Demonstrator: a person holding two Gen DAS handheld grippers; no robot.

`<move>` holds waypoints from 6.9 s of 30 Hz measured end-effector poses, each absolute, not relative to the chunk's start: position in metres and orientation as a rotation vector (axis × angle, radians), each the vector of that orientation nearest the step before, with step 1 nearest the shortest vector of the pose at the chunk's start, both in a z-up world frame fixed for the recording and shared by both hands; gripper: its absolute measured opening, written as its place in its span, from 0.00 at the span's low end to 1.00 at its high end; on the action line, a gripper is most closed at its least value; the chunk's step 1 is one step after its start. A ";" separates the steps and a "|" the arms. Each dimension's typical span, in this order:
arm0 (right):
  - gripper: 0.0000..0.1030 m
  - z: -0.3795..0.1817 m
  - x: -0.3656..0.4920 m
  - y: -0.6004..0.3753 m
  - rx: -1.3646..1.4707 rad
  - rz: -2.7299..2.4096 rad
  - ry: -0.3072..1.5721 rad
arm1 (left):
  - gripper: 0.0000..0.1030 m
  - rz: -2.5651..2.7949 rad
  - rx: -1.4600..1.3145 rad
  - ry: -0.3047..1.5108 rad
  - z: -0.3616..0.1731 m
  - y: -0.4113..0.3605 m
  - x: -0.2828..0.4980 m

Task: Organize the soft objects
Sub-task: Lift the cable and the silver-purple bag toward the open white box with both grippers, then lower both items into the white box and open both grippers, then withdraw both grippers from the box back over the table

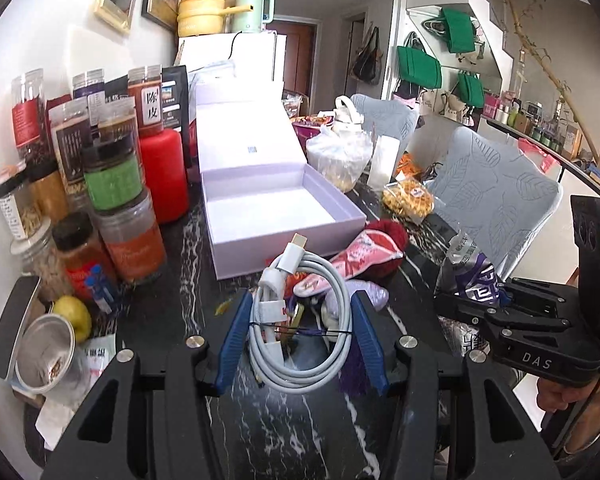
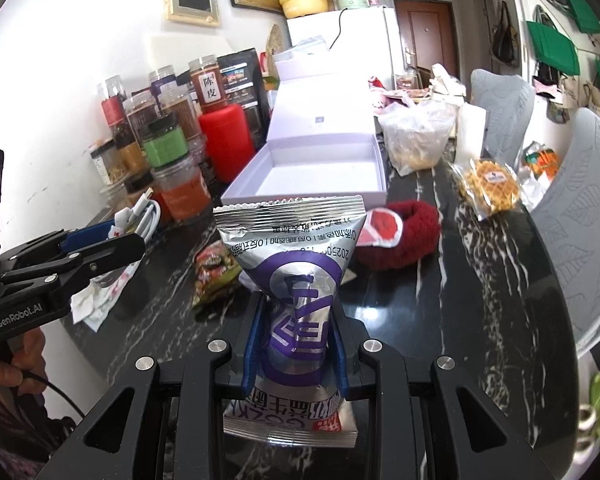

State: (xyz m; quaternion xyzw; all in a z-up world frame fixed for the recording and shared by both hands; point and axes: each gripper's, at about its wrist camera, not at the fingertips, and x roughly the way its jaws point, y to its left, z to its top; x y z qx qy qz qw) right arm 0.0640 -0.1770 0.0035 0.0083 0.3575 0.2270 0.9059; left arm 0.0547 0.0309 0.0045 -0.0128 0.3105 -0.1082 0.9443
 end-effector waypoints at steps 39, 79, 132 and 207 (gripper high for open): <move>0.25 0.091 0.236 -0.143 -0.032 0.549 0.577 | 0.49 -0.202 -0.026 0.462 0.078 0.028 0.222; 0.26 0.039 0.377 -0.114 -0.070 0.451 0.699 | 0.49 -0.069 0.055 0.616 0.015 0.033 0.375; 0.70 0.042 0.370 -0.118 -0.084 0.362 0.739 | 0.80 0.063 0.036 0.703 0.018 0.054 0.380; 0.76 0.045 0.072 -0.142 -0.097 0.319 0.621 | 0.80 -0.111 0.022 0.638 0.033 0.042 0.085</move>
